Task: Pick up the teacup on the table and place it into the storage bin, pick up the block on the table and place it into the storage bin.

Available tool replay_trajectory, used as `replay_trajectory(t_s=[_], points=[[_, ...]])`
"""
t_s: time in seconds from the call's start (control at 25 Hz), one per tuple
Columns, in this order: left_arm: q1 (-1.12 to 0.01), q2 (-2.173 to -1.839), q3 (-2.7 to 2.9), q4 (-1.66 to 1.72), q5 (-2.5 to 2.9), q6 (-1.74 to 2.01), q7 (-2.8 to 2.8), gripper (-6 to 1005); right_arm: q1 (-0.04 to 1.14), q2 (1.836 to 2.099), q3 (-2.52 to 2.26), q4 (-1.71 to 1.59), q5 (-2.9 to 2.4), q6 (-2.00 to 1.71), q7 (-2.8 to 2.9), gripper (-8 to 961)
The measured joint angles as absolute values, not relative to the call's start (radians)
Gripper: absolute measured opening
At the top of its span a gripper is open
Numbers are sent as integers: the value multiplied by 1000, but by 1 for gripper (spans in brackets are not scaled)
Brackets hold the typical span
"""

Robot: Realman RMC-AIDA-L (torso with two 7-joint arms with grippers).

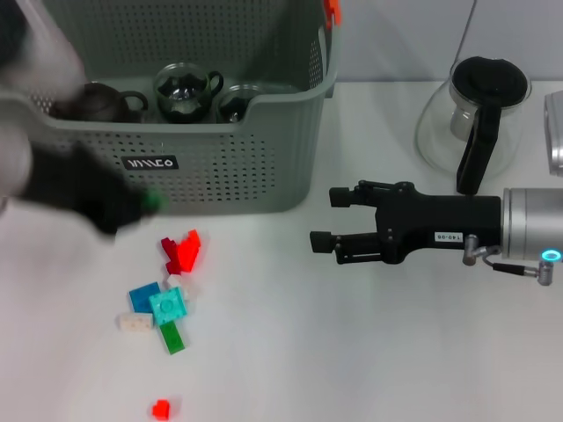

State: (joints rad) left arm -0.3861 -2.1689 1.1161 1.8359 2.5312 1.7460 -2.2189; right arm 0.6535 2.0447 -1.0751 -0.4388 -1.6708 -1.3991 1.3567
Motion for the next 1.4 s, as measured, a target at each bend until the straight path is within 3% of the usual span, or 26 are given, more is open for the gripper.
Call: replay_trajectory(t_s=[0.16, 0.52, 0.68, 0.84, 1.04, 1.16, 1.4], points=[[-557, -2148, 865, 1791, 2371, 1780, -2214, 151, 653, 2043, -1076, -439, -1673, -1403, 1354, 915], [-837, -1964, 787, 1156, 2386, 1360, -2240, 152, 656, 2040, -1083, -439, -1674, -1407, 1351, 915], [-885, -1917, 784, 962, 2407, 1233, -2248, 151, 656, 2040, -1083, -439, -1674, -1407, 1351, 915], [-874, -1917, 779, 941, 2411, 1167, -2252, 151, 656, 2040, -1083, -439, -1674, -1407, 1352, 915], [-841, -1921, 774, 1019, 2410, 1196, -2283, 349, 659, 2039, -1081, -439, -1674, -1406, 1351, 915], [-789, -1947, 762, 1174, 2377, 1287, -2295, 591, 662, 2039, -1080, -439, -1674, -1407, 1350, 915], [-654, -2011, 760, 1517, 2149, 1759, -2098, 729, 663, 2039, -1076, -439, -1674, -1401, 1350, 915]])
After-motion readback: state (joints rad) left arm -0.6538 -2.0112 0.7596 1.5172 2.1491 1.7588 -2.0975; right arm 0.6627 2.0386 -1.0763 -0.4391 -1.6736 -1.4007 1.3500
